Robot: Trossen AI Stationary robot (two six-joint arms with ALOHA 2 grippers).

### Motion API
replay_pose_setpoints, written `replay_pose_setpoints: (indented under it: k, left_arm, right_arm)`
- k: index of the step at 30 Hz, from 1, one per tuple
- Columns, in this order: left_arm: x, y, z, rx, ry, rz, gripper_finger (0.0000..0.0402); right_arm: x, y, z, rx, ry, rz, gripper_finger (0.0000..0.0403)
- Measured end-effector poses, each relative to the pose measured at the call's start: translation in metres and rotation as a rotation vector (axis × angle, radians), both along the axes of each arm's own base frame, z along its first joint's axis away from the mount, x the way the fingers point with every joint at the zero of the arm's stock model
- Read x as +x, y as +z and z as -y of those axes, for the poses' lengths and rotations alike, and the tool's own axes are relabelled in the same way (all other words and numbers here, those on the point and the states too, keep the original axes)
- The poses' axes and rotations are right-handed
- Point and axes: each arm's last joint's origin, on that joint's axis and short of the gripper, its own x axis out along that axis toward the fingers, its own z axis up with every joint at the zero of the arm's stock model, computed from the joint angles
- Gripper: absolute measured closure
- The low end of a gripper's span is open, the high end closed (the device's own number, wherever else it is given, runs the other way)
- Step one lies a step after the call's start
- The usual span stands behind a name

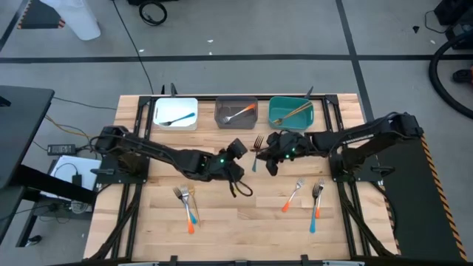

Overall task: Sort silverware by color (type)
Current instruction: Put the blue fork into the white bin

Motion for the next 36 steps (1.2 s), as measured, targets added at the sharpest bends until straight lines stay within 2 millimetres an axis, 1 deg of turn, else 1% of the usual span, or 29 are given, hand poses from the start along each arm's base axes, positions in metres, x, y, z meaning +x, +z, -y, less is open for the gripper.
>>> replay_pose_setpoints:
  k: [7, 13, 18, 24, 30, 36]
  left_arm:
    - [-0.008, -0.001, 0.019, 0.038, -0.089, -0.079, 0.0276]
    - [-0.007, -0.001, 0.024, 0.098, -0.207, -0.163, 0.0276]
    - [-0.004, 0.001, 0.026, 0.149, -0.302, -0.201, 0.0276]
    - [0.003, 0.009, 0.029, 0.198, -0.363, -0.138, 0.0276]
    - [0.005, 0.012, 0.029, 0.263, -0.400, -0.159, 0.0276]
    - [0.007, 0.012, 0.031, 0.278, -0.457, -0.164, 0.0269]
  right_arm:
    - [-0.004, 0.009, 0.019, 0.089, 0.079, 0.050, 0.0396]
    - [-0.002, 0.014, 0.028, 0.194, 0.151, 0.114, 0.0396]
    - [-0.001, 0.018, 0.030, 0.252, 0.200, 0.160, 0.0396]
    - [0.001, 0.026, 0.028, 0.296, 0.282, 0.238, 0.0396]
    - [0.002, 0.029, 0.027, 0.321, 0.310, 0.257, 0.0396]
    - [0.002, 0.030, 0.027, 0.329, 0.329, 0.266, 0.0396]
